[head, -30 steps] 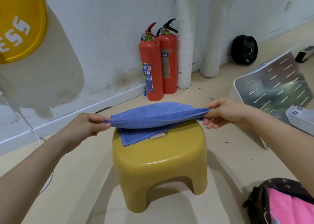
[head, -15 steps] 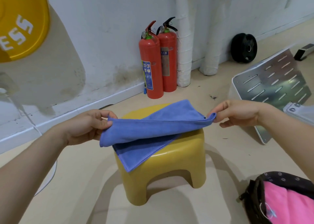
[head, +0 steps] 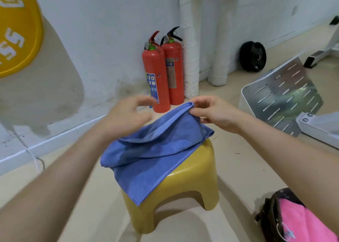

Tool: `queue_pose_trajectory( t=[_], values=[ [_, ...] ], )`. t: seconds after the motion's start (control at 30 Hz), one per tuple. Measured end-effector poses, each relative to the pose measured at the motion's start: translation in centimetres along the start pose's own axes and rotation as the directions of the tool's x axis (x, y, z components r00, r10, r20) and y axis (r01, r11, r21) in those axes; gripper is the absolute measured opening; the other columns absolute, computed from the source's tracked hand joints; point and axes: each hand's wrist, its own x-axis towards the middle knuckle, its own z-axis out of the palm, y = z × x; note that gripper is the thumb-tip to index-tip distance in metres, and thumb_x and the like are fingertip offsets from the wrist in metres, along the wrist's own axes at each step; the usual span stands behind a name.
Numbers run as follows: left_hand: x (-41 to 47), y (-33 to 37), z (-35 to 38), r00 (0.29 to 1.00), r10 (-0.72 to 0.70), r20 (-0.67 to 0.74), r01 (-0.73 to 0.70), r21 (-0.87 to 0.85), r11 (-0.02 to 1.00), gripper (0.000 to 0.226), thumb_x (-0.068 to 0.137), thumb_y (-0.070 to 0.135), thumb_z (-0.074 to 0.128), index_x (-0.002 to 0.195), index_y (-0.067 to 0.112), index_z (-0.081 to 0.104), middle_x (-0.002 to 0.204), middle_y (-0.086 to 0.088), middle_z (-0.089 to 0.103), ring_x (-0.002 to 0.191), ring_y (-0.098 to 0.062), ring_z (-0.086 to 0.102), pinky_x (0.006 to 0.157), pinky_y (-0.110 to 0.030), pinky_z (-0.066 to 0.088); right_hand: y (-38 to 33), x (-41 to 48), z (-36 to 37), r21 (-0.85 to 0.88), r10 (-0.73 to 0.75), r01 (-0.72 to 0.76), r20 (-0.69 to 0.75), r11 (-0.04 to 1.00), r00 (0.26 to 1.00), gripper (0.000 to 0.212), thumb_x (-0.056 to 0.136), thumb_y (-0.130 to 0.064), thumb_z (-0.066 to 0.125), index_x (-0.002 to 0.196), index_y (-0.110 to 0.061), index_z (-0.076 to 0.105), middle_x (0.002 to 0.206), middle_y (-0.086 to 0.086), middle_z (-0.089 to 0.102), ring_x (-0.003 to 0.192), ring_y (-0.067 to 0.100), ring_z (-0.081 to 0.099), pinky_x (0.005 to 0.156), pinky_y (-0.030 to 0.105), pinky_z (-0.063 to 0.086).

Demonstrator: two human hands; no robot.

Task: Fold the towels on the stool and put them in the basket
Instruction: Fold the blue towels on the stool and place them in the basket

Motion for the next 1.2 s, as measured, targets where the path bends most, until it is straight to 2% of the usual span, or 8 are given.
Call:
queue_pose_trajectory(
  t=[0.17,0.33,0.43,0.6,0.8,0.93,1.03,1.2],
  values=[
    [3.3,4.0,6.6,0.984,0.161,-0.069,-0.163,-0.012,0.987,0.025,0.082,0.038,0.068,0.097,0.019,0.061,0.082,0.009,0.062,0.076,-0.010,0.056,0.069,-0.031,0.046,-0.4,0.4,0.2,-0.017,-0.036,0.036,0.017,0.999,0.999,0.016,0.092,-0.005,0.059,0.104,-0.010,0.067,0.092,0.002,0.067,0.081,0.006,0.062,0.073,0.017,0.052],
    [4.2,2.5,6.2,0.976,0.105,-0.193,-0.127,-0.110,0.986,0.032,0.088,0.023,0.062,0.065,0.006,0.049,0.057,0.001,0.040,0.054,-0.008,0.032,0.052,-0.025,0.025,3.7,1.0,-2.2,0.026,0.424,-0.442,-0.337,0.897,0.840,0.019,0.088,-0.037,0.060,0.098,-0.020,0.062,0.088,0.000,0.060,0.080,0.013,0.058,0.074,0.030,0.044],
    [4.0,1.7,6.0,0.970,0.066,-0.236,-0.093,-0.108,0.990,0.038,0.088,0.023,0.062,0.060,0.009,0.041,0.054,0.006,0.030,0.053,-0.008,0.028,0.050,-0.025,0.022,6.8,0.9,-1.7,-0.089,0.592,-0.632,-0.271,0.770,0.759,0.023,0.086,-0.036,0.060,0.092,-0.014,0.060,0.079,0.003,0.059,0.072,0.016,0.057,0.063,0.026,0.042],
    [4.2,0.9,4.3,0.895,-0.140,-0.424,0.009,-0.297,0.955,0.032,0.084,0.021,0.064,0.060,0.008,0.047,0.060,0.001,0.034,0.056,-0.005,0.028,0.051,-0.024,0.024,5.8,1.5,-1.7,0.144,0.537,-0.518,-0.288,0.843,0.793,0.007,0.085,-0.013,0.062,0.079,-0.010,0.059,0.072,0.007,0.059,0.058,0.015,0.053,0.050,0.021,0.037],
    [3.8,0.5,-4.3,0.584,-0.464,-0.666,-0.258,-0.695,0.671,0.006,0.080,0.019,0.061,0.083,0.024,0.064,0.069,0.006,0.058,0.064,-0.009,0.054,0.065,-0.025,0.048,-1.2,1.8,-2.6,0.445,0.268,-0.054,-0.434,0.894,0.860,0.019,0.088,-0.005,0.059,0.072,-0.013,0.054,0.065,0.005,0.048,0.053,0.012,0.045,0.040,0.016,0.042],
    [1.8,4.3,-6.7,0.830,-0.283,-0.481,-0.240,-0.765,0.598,0.032,0.086,0.006,0.057,0.107,0.028,0.065,0.063,0.001,0.048,0.052,-0.010,0.050,0.050,-0.023,0.044,-7.2,0.3,-2.7,0.209,0.007,0.110,-0.492,0.972,0.871,0.006,0.084,-0.008,0.066,0.080,-0.009,0.061,0.070,0.008,0.055,0.055,0.013,0.051,0.051,0.019,0.045],
    [0.0,7.2,-6.1,0.965,-0.059,-0.254,-0.182,-0.819,0.544,0.021,0.085,0.001,0.058,0.092,0.017,0.068,0.050,0.006,0.052,0.040,-0.005,0.048,0.043,-0.017,0.039,-9.7,-0.7,-1.3,-0.027,-0.154,0.158,-0.430,0.987,0.890,0.015,0.080,-0.010,0.069,0.088,0.003,0.067,0.078,0.011,0.060,0.068,0.015,0.057,0.057,0.023,0.047],
    [-1.2,7.3,-5.4,0.932,0.352,0.091,-0.135,-0.812,0.568,0.042,0.071,-0.015,0.060,0.106,0.007,0.065,0.093,-0.011,0.073,0.088,-0.021,0.071,0.079,-0.027,0.057,-11.7,-2.4,0.7,-0.122,-0.218,0.198,-0.183,0.973,0.959,0.018,0.081,-0.021,0.074,0.092,-0.007,0.075,0.084,0.012,0.071,0.071,0.011,0.061,0.065,0.025,0.046]
  ],
)
